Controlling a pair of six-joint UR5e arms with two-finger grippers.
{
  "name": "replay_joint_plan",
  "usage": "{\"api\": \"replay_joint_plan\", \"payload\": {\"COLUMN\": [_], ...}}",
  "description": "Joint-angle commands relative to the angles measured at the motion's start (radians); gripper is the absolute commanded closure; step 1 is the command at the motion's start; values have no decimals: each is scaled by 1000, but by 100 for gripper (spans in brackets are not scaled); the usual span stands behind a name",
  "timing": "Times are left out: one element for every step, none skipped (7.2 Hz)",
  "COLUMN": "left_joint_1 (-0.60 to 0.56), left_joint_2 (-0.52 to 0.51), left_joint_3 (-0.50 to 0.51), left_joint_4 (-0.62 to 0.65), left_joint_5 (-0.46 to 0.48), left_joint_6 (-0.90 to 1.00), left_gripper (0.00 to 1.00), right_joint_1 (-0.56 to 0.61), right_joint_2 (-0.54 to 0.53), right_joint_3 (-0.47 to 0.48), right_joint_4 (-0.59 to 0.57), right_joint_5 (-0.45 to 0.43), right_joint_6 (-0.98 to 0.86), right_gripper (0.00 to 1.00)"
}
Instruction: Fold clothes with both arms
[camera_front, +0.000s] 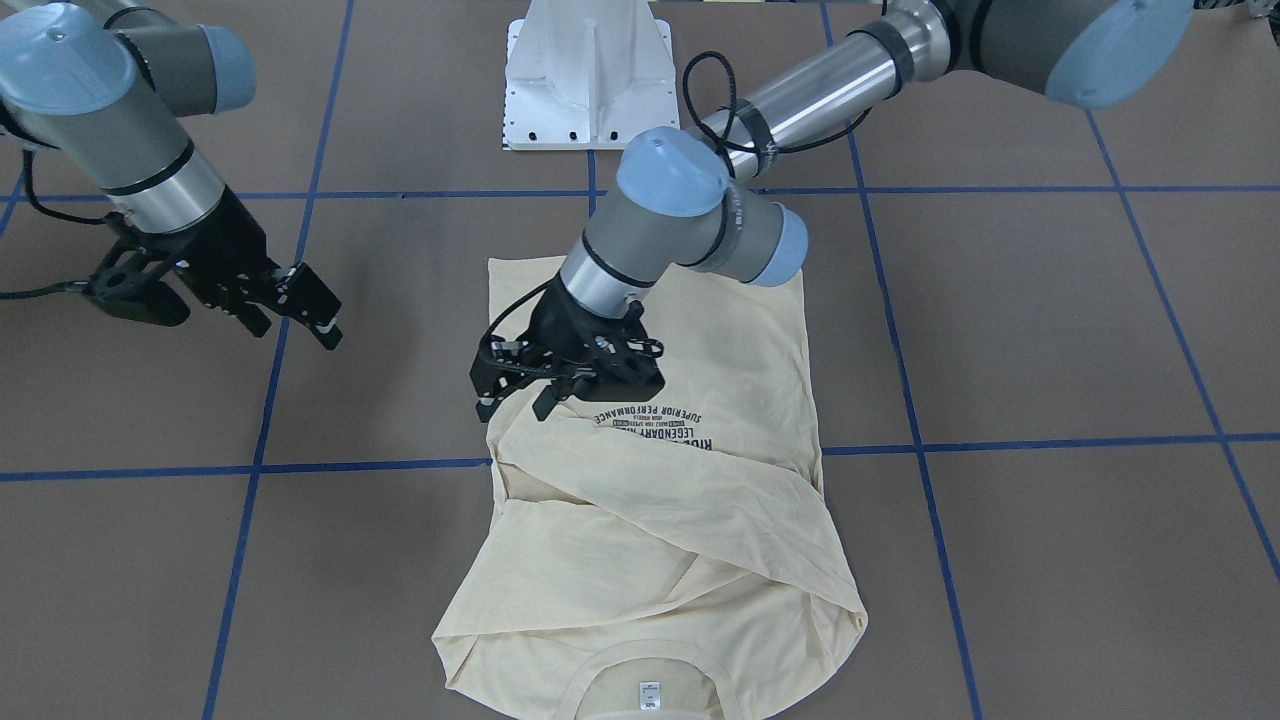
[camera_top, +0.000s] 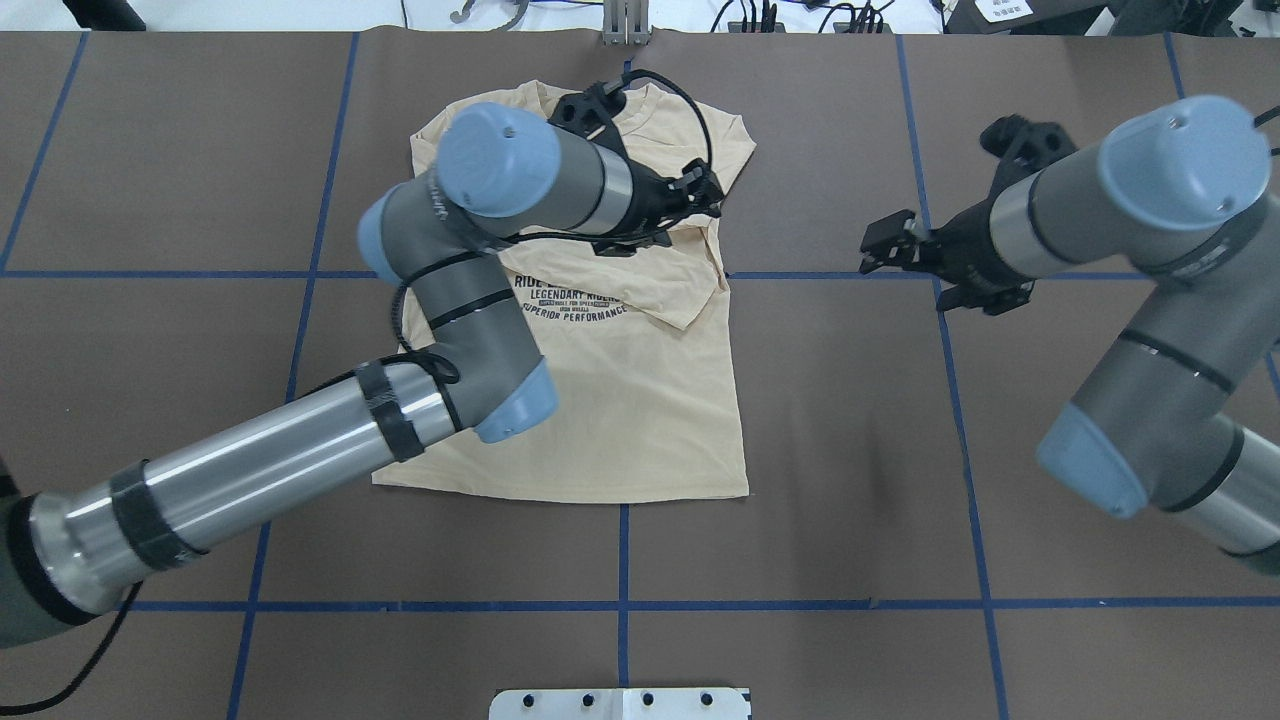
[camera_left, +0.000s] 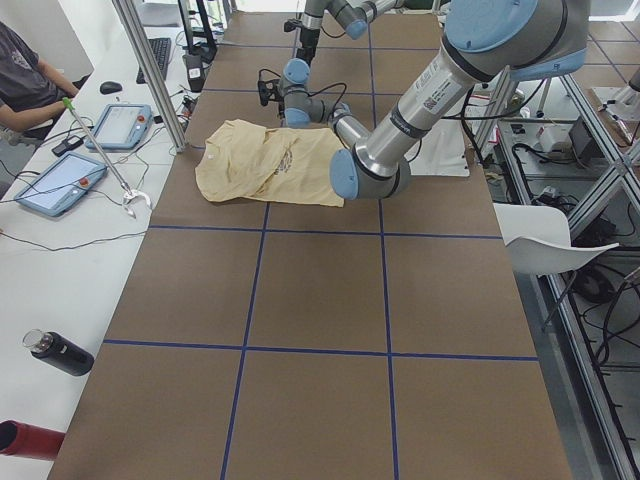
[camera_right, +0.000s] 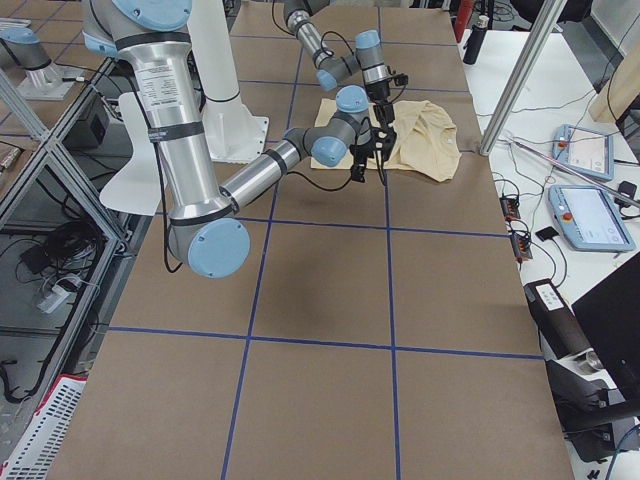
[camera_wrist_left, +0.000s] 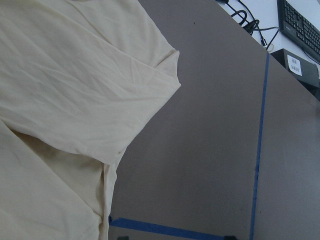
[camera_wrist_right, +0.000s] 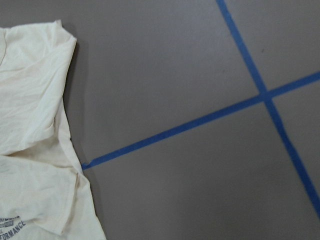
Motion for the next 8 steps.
{"api": "replay_joint_plan", "payload": {"left_joint_1": [-47, -70, -70, -70, -70, -70, -70, -70], "left_joint_2": [184, 211, 226, 228, 229, 229, 229, 231], "left_joint_3": [-180, -200, -205, -211, -213, -213, -211, -211], "left_joint_4": [7, 8, 7, 8, 8, 8, 8, 8], "left_joint_5": [-68, -71, -70, -68, -67, -65, -65, -64], "left_joint_6": [117, 155, 158, 156, 156, 155, 155, 155], "left_gripper": [31, 31, 31, 31, 31, 31, 31, 31], "right_joint_1": [-279, -386, -477, -495, -498, -501, -505, -510], "right_joint_2": [15, 16, 53, 85, 90, 91, 90, 91], "right_joint_3": [64, 63, 46, -1, -33, -40, -52, -67], "right_joint_4": [-9, -9, -14, -41, -37, -32, -37, -37], "right_joint_5": [-274, -383, -492, -521, -521, -521, -521, -521], "right_joint_6": [289, 398, 483, 508, 514, 516, 514, 516], "right_gripper": [1, 2, 2, 3, 4, 4, 4, 5]}}
